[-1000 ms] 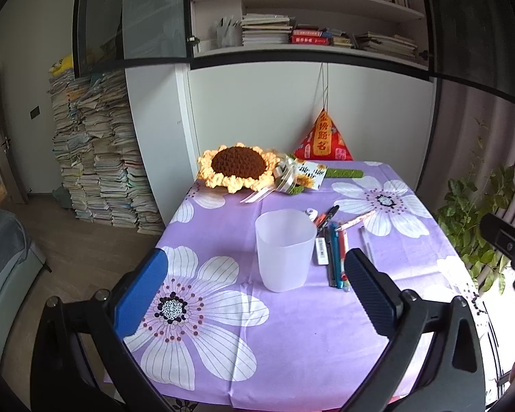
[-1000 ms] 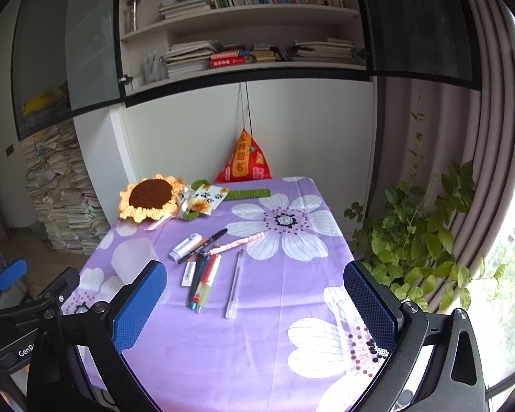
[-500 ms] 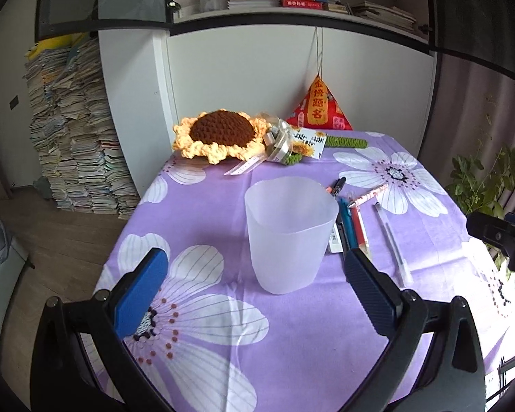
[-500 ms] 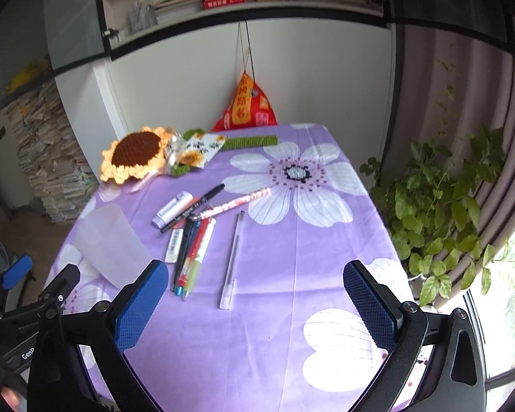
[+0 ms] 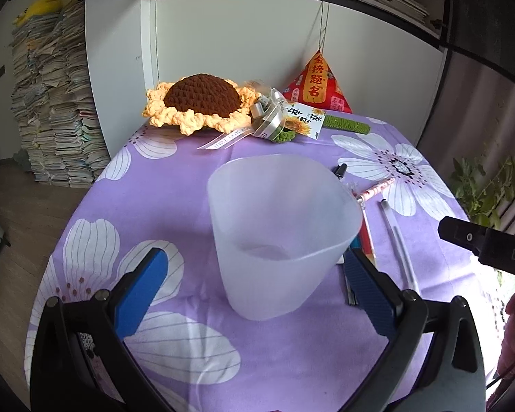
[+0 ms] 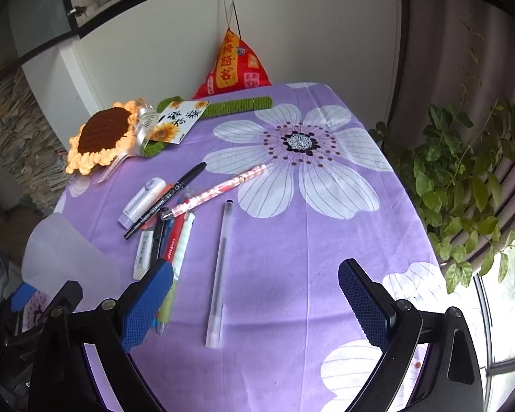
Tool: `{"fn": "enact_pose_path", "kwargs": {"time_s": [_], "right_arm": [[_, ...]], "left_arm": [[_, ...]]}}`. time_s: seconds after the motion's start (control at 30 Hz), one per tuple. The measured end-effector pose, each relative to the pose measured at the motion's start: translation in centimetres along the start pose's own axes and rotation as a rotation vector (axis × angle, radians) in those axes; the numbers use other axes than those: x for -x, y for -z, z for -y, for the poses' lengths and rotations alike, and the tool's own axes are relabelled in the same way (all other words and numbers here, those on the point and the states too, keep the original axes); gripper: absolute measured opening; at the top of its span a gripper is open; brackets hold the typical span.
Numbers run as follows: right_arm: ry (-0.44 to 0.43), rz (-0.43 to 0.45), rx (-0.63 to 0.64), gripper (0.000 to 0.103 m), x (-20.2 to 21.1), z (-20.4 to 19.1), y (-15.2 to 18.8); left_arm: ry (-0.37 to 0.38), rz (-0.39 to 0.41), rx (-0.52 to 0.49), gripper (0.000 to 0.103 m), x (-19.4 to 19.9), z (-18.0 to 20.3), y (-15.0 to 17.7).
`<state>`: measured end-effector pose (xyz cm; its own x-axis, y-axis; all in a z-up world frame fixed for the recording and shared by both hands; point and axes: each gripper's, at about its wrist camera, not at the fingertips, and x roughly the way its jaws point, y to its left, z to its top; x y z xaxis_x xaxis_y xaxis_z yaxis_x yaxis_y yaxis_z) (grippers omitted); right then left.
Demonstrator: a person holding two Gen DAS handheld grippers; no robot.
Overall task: Organize stationery
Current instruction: 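Grasp the frosted plastic cup with the left tool while the right tool moves toward the pens, then grasp the clear pen from the pile with the right tool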
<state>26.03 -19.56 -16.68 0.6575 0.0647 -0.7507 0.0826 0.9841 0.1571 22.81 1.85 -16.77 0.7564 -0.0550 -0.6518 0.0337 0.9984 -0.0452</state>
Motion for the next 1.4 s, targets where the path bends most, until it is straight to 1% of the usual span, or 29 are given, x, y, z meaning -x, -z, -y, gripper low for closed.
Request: {"fn": "enact_pose_path", "kwargs": {"time_s": [0.13, 0.17, 0.2, 0.23, 0.27, 0.3, 0.33, 0.37, 0.43, 0.47, 0.5, 0.57, 0.63, 0.73, 0.87, 0.97, 1.07, 1.1, 1.13, 1.17, 1.2, 1.27, 1.3, 1.4], "right_arm": [[-0.002, -0.014, 0.012, 0.098, -0.8, -0.4, -0.5], [-0.001, -0.018, 0.023, 0.098, -1.1, -0.6, -0.5], [0.004, -0.021, 0.037, 0.098, -1.4, -0.8, -0.6], [0.009, -0.023, 0.048, 0.098, -1.7, -1.0, -0.7], [0.017, -0.028, 0.058, 0.098, -1.9, -1.1, -0.8], [0.023, -0.032, 0.067, 0.095, -2.3, -1.2, -0.9], [0.026, -0.04, 0.073, 0.086, -2.6, -1.2, -1.1], [0.027, -0.053, 0.079, 0.081, -3.0, -1.3, -1.2], [0.016, -0.087, 0.091, 0.063, -3.8, -1.5, -1.5], [0.008, -0.106, 0.099, 0.061, -4.3, -1.7, -1.7], [-0.002, -0.12, 0.103, 0.059, -4.7, -1.9, -1.7], [-0.028, -0.141, 0.105, 0.059, -5.4, -2.1, -2.0], [-0.033, -0.152, 0.1, 0.059, -6.0, -2.5, -2.3], [0.0, -0.157, 0.105, 0.059, -6.8, -2.8, -3.1], [0.014, -0.18, 0.113, 0.059, -7.8, -3.4, -4.0], [0.053, -0.199, 0.118, 0.059, -8.6, -3.7, -4.4], [0.056, -0.232, 0.114, 0.059, -9.7, -3.8, -4.3], [0.068, -0.219, 0.122, 0.055, -9.8, -4.0, -4.2], [0.086, -0.211, 0.136, 0.046, -10.0, -4.2, -4.1], [0.083, -0.209, 0.134, 0.036, -9.9, -4.2, -4.2], [0.076, -0.21, 0.12, 0.011, -9.8, -4.1, -4.3], [0.031, -0.226, 0.076, 0.01, -9.4, -3.8, -4.4], [0.011, -0.221, 0.066, 0.01, -8.9, -3.7, -4.5], [0.001, -0.183, 0.073, 0.01, -7.0, -3.9, -4.7]], "left_arm": [[-0.067, 0.018, -0.033, 0.102, -1.0, 0.8, -0.4], [-0.069, 0.025, -0.034, 0.098, -1.0, 0.7, -0.4], [-0.07, 0.034, -0.034, 0.086, -1.1, 0.7, -0.4], [-0.052, 0.027, -0.033, 0.078, -1.2, 0.4, -0.4], [-0.016, 0.004, -0.028, 0.073, -1.6, 0.1, -0.5], [-0.002, -0.002, -0.027, 0.073, -1.7, -0.2, -0.5], [0.011, 0.0, -0.032, 0.073, -1.7, -0.4, -0.5], [0.026, 0.0, -0.044, 0.073, -1.6, -0.7, -0.5], [0.052, 0.007, -0.065, 0.073, -1.3, -1.0, -0.4], [0.068, 0.011, -0.085, 0.073, -1.2, -1.2, -0.3], [0.088, 0.014, -0.111, 0.073, -1.2, -1.5, -0.1], [0.104, 0.018, -0.139, 0.073, -1.1, -1.9, 0.2], [0.11, 0.024, -0.16, 0.073, -0.9, -2.3, 0.3], [0.107, 0.029, -0.172, 0.073, -1.0, -2.2, 0.4], [0.097, 0.046, -0.178, 0.073, -1.0, -2.0, 0.5], [0.113, 0.05, -0.165, 0.073, -0.8, -2.3, 0.6], [0.125, 0.046, -0.144, 0.073, -0.9, -2.6, 0.5], [0.126, 0.047, -0.143, 0.073, -0.9, -2.6, 0.5], [0.126, 0.048, -0.142, 0.073, -0.9, -2.6, 0.5], [0.122, 0.048, -0.143, 0.073, -0.9, -2.5, 0.4], [0.117, 0.048, -0.144, 0.073, -0.9, -2.5, 0.4], [0.113, 0.05, -0.148, 0.073, -0.8, -2.4, 0.5], [0.112, 0.048, -0.149, 0.072, -0.9, -2.3, 0.5], [0.115, 0.046, -0.145, 0.072, -0.9, -2.5, 0.5]]}}
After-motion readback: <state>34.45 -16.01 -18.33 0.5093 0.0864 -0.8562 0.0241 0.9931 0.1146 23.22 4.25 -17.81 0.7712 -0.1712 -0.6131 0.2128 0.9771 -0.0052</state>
